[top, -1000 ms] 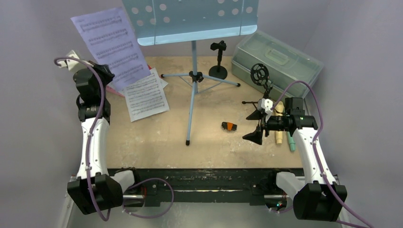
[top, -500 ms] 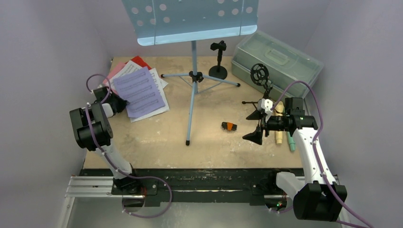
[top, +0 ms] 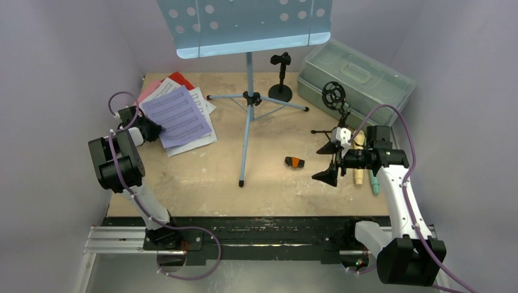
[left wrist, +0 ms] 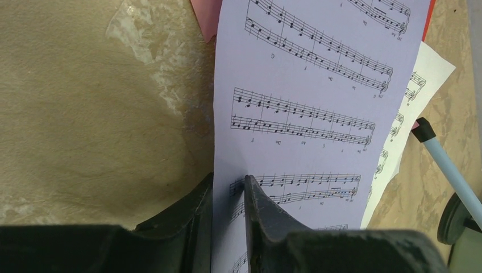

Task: Pack up the instrument practice props
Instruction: Place the sheet music at the corner of the board.

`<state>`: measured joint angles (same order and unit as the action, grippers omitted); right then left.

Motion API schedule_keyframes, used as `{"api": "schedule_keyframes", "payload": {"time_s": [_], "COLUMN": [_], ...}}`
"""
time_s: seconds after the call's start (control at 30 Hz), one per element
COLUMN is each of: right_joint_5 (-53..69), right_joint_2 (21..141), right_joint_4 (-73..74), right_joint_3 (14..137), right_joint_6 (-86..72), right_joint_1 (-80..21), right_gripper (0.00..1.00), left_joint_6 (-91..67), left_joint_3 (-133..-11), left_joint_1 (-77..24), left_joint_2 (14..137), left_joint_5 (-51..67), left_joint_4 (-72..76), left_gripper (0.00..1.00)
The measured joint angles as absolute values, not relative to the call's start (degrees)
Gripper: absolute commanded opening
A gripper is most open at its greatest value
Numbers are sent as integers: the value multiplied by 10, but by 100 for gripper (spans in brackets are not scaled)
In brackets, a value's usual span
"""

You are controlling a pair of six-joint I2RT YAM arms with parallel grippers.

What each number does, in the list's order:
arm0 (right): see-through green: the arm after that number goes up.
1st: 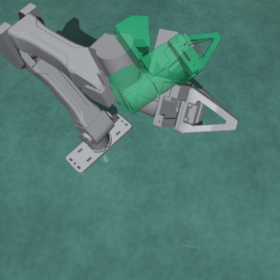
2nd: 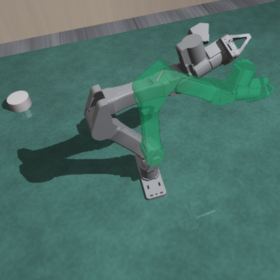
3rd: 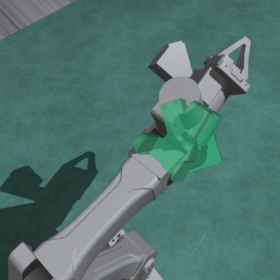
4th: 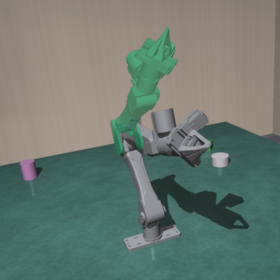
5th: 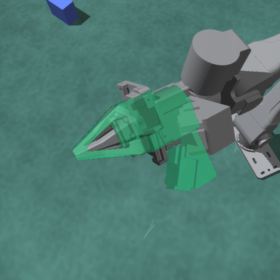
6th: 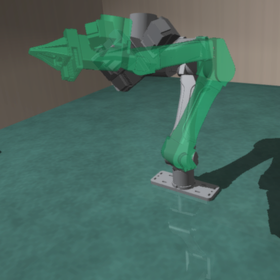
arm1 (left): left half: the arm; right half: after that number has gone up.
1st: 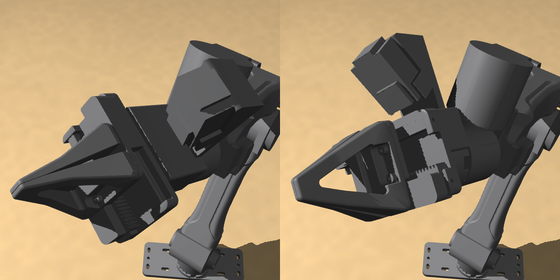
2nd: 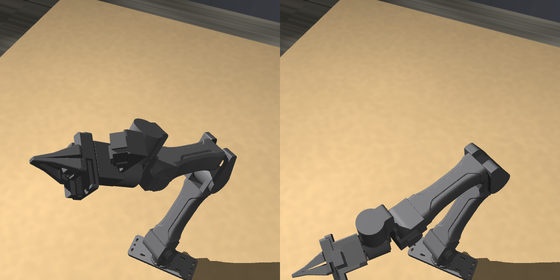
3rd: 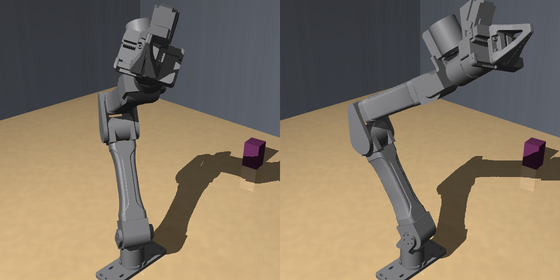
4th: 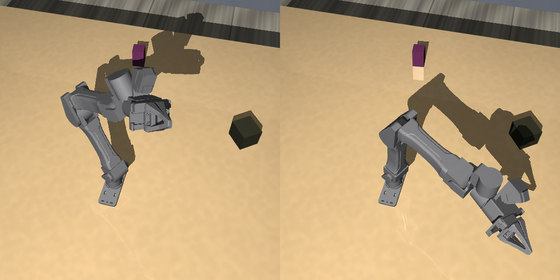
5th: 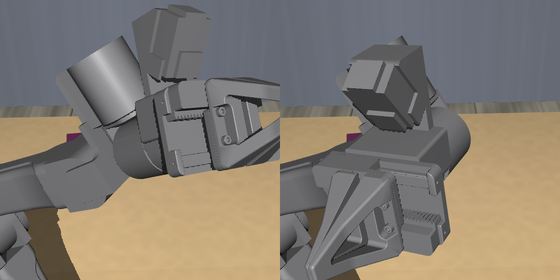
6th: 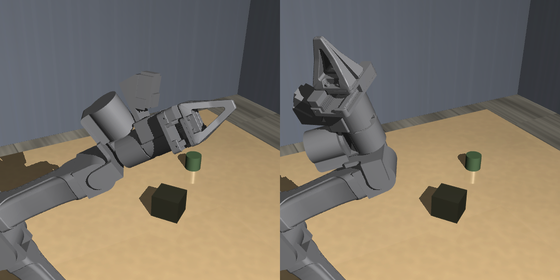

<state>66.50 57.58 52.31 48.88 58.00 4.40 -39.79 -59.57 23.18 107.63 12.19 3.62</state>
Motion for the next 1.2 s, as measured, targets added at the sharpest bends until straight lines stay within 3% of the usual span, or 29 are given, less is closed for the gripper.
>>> {"api": "schedule_keyframes", "payload": {"time_s": [0.23, 0.3, 0.33, 0.4, 0.77, 1.2], "right_joint_5": [665, 665, 665, 665, 655, 654], "right_joint_2": [576, 576, 576, 576, 577, 581], "right_joint_4": [523, 523, 523, 523, 523, 523], "right_joint_3": [489, 489, 489, 489, 489, 488], "right_joint_6": [580, 580, 580, 580, 580, 580], "right_joint_1": [44, 44, 44, 44, 44, 44], "right_gripper": [99, 99, 99, 99, 99, 99], "left_joint_6": [-368, -358, -353, -347, -384, -379], "left_joint_3": [-595, -592, -590, -585, -519, -409], "left_joint_1": [232, 232, 232, 232, 252, 220], "left_joint_2": [1025, 985, 963, 928, 890, 733], "left_joint_5": [103, 94, 90, 83, 153, 293], "left_joint_4": [5, 7, 10, 22, 44, 127], "left_gripper": [45, 68, 88, 99, 100, 98]}}
